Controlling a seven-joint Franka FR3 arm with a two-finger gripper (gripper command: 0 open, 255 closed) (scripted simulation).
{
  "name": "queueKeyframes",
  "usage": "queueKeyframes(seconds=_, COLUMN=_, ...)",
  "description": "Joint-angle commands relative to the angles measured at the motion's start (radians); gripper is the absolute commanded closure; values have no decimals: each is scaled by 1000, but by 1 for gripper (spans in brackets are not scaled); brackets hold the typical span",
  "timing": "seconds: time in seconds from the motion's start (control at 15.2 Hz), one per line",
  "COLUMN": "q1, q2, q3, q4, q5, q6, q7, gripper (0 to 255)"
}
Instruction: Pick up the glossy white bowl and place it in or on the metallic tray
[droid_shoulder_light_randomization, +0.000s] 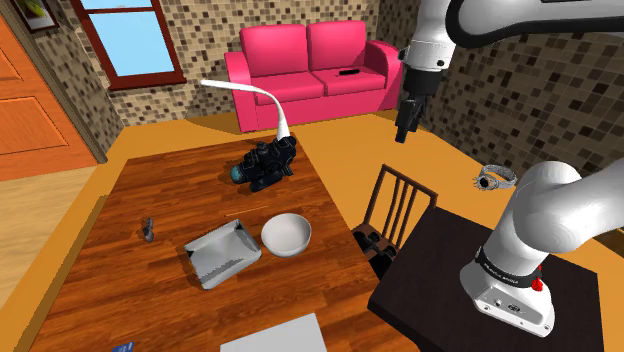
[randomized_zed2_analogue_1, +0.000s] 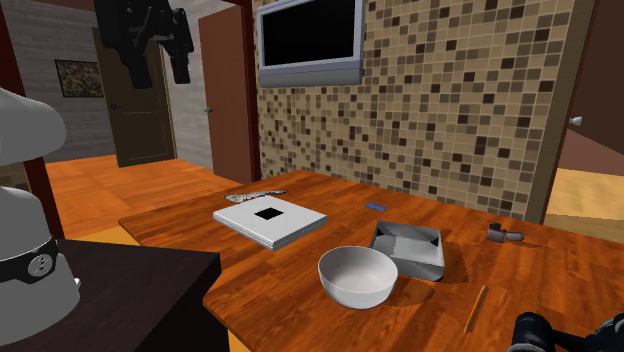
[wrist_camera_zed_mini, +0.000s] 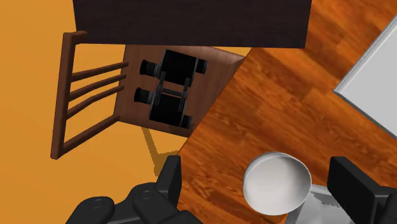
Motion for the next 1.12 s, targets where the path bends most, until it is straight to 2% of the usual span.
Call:
queueKeyframes(seconds=0.0, q1=0, q2=0, q3=0, q4=0, q5=0, q6=0, q7=0, gripper=0)
queueKeyframes(seconds=0.53, q1=20, q2=219, q3=10, q4=-70, q5=48, q6=288, q7=-24, gripper=0)
queueKeyframes(seconds=1.06, q1=50, q2=510, q3=16, q4=-42, q5=111, q6=551, q7=-66, gripper=0)
